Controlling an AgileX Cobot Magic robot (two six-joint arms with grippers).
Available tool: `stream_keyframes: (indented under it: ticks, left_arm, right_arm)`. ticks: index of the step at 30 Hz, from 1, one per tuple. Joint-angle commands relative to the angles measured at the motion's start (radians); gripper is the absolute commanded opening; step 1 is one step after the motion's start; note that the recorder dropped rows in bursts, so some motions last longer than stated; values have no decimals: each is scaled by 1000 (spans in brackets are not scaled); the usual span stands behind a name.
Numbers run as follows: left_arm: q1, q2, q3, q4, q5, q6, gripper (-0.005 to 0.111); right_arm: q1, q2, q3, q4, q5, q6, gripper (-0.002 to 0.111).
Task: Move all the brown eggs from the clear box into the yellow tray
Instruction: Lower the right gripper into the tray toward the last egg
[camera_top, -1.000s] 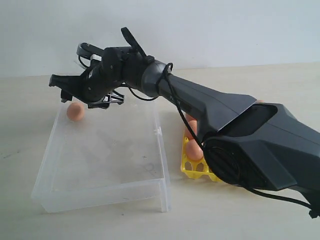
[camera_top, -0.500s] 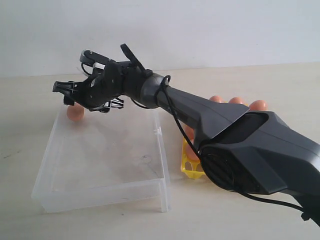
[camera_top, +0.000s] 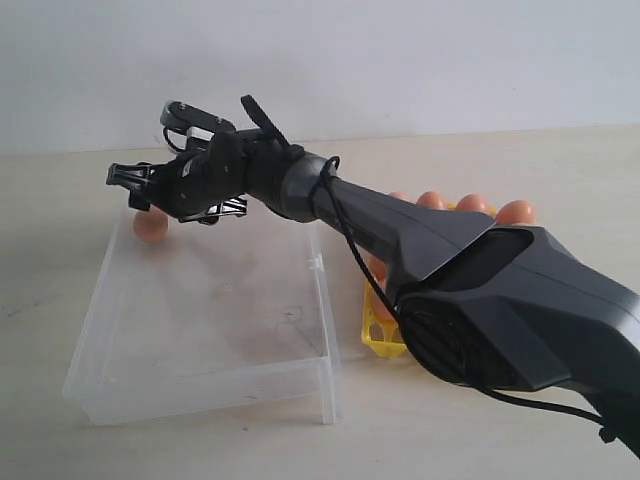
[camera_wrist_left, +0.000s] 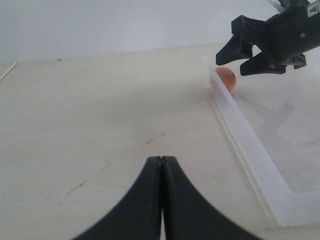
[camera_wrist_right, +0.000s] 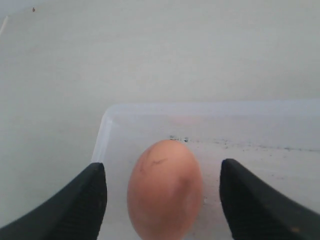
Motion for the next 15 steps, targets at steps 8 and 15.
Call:
stream_keyframes:
  ticks: [8,15]
  left_arm:
    - [3,4,-5,3,-1,3,0]
    - [3,4,-5,3,-1,3,0]
  right_arm:
    - [-7,0,-10,-1,13,-28,62]
    - [-3,0,-10,14,21,-56,62]
